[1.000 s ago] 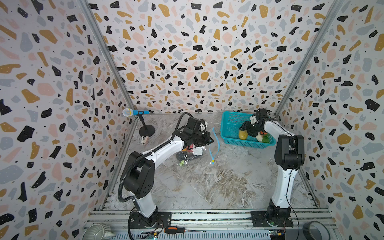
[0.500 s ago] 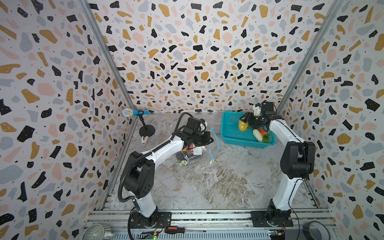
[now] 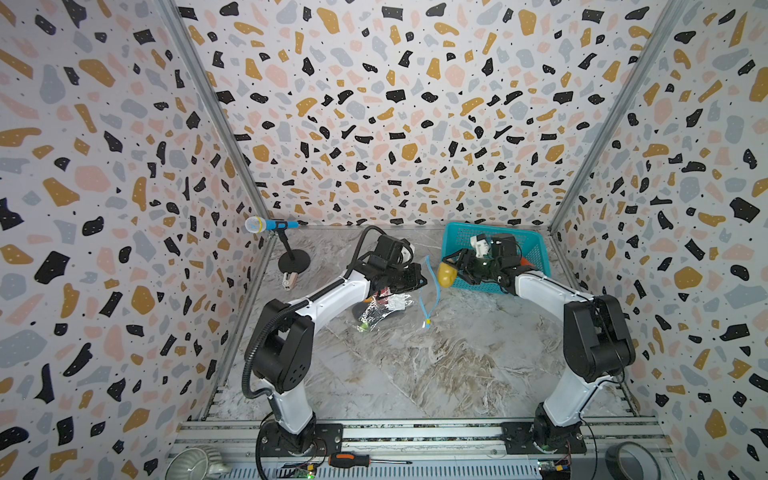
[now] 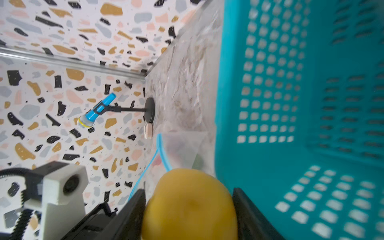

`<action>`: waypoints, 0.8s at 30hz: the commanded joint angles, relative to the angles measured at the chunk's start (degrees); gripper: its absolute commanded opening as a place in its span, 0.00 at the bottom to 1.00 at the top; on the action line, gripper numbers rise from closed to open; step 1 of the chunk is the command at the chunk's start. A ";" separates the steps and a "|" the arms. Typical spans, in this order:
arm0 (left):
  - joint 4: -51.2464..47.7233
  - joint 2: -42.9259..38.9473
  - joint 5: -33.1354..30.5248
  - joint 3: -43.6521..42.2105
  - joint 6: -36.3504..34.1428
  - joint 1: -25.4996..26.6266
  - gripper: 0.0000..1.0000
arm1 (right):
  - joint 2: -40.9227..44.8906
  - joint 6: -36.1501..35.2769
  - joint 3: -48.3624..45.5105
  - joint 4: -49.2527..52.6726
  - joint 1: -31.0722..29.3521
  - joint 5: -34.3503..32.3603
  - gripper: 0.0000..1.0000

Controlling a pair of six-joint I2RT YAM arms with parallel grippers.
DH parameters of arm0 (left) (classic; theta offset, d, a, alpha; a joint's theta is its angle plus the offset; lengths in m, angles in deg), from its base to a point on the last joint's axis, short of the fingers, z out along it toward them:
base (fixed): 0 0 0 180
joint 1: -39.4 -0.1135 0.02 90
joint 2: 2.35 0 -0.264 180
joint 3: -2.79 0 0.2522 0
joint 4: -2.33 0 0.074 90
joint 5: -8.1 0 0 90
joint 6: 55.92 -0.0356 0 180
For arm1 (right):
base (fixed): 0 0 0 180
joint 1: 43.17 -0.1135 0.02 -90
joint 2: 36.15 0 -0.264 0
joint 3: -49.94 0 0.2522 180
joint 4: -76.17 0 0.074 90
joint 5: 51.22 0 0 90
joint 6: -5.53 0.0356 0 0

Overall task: Place the food in the zip-top bag and seal the zipper
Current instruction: 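Lift the yellow potato with the right gripper and carry it to the bag mouth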

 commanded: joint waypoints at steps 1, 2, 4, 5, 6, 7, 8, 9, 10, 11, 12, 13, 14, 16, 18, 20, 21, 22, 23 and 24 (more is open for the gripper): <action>2.20 -0.11 -0.44 0.48 0.68 -0.37 0.00 | 3.56 6.28 -1.85 -8.79 -2.03 0.05 0.54; 2.44 -0.32 -0.36 0.20 0.82 -0.37 0.00 | 3.83 6.36 -2.64 -8.99 -2.36 -0.47 0.54; 2.88 -0.68 -0.70 -0.39 1.03 -0.37 0.00 | 3.94 6.46 -4.22 -9.63 -3.09 -1.64 0.54; 2.98 -0.80 -0.82 -0.55 1.16 -0.46 0.00 | 3.72 6.79 -4.81 -10.30 -3.64 -1.53 0.54; 3.15 -0.94 -0.87 -0.71 1.23 -0.47 0.00 | 3.50 7.03 -5.34 -10.97 -4.27 -1.35 0.54; 3.17 -0.95 -0.94 -0.72 1.36 -0.54 0.00 | 3.31 6.99 -5.48 -10.98 -4.84 -1.30 0.54; 3.30 -1.03 -0.96 -0.76 1.45 -0.55 0.00 | 3.09 6.85 -5.57 -10.71 -5.30 -1.16 0.54; 3.43 -1.11 -1.04 -0.85 1.53 -0.55 0.00 | 3.07 6.72 -5.72 -10.56 -5.50 -0.96 0.54; 3.59 -1.32 -1.13 -0.92 1.66 -0.52 0.00 | 3.29 6.45 -5.83 -10.43 -5.58 -1.03 0.54; 3.81 -1.49 -1.14 -1.00 1.86 -0.54 0.00 | 3.61 5.78 -5.84 -9.64 -5.59 -1.46 0.54; 3.86 -1.60 -1.23 -1.00 1.78 -0.55 0.00 | 4.11 5.05 -5.73 -8.72 -5.63 -2.01 0.54; 3.79 -1.61 -1.31 -1.00 1.85 -0.55 0.00 | 4.45 4.48 -5.75 -8.11 -5.68 -2.52 0.54; 3.78 -1.68 -1.32 -1.09 1.88 -0.54 0.00 | 4.77 3.87 -5.75 -7.37 -5.77 -3.15 0.55; 3.97 -1.91 -1.32 -1.20 2.03 -0.50 0.00 | 5.23 3.37 -6.05 -6.96 -5.97 -3.66 0.55; 4.19 -2.37 -1.40 -1.45 2.31 -0.53 0.00 | 5.35 2.94 -6.26 -6.66 -6.25 -4.02 0.55; 4.15 -2.81 -1.49 -1.47 2.44 -0.54 0.00 | 5.20 2.87 -6.20 -6.66 -6.51 -4.03 0.55; 4.14 -3.04 -1.49 -1.52 2.49 -0.55 0.00 | 5.14 2.82 -6.19 -6.65 -6.60 -4.03 0.55; 4.09 -3.20 -1.57 -1.56 2.51 -0.55 0.00 | 5.08 2.90 -6.11 -6.67 -6.74 -3.95 0.55; 4.05 -3.49 -1.63 -1.59 2.53 -0.51 0.00 | 5.01 2.84 -6.03 -6.72 -6.89 -3.94 0.55; 4.01 -3.72 -1.67 -1.70 2.54 -0.54 0.00 | 4.93 2.80 -5.93 -6.70 -6.91 -3.89 0.55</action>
